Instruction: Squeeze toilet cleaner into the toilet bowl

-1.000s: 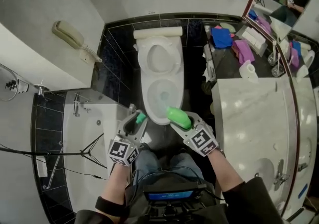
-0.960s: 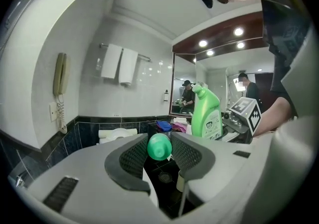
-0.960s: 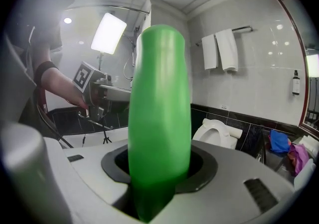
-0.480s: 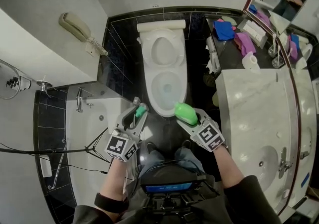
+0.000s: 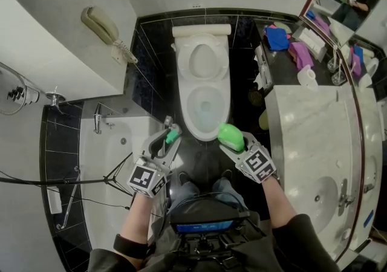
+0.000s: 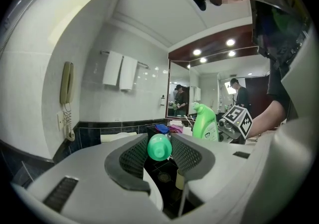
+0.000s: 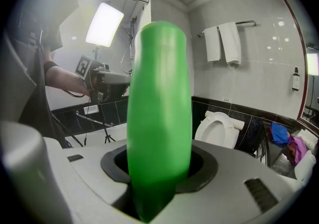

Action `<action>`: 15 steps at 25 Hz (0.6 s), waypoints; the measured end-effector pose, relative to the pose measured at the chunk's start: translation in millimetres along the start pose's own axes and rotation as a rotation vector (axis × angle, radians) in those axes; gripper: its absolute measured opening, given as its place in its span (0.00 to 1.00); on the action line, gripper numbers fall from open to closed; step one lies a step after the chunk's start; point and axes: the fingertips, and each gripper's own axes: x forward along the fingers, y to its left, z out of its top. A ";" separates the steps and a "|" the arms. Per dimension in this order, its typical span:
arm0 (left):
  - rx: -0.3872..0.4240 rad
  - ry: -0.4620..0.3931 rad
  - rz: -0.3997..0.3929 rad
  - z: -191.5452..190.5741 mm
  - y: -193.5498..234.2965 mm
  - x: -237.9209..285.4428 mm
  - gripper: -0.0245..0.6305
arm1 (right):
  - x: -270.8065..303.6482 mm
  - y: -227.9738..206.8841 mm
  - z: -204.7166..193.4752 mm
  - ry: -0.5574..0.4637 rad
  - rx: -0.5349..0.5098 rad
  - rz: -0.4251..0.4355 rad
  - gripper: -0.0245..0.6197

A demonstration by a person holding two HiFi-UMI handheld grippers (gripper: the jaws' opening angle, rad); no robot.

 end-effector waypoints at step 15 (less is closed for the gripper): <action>0.002 -0.041 -0.103 13.4 -13.1 -9.8 0.27 | 1.5 15.3 -7.8 0.051 -0.045 0.093 0.35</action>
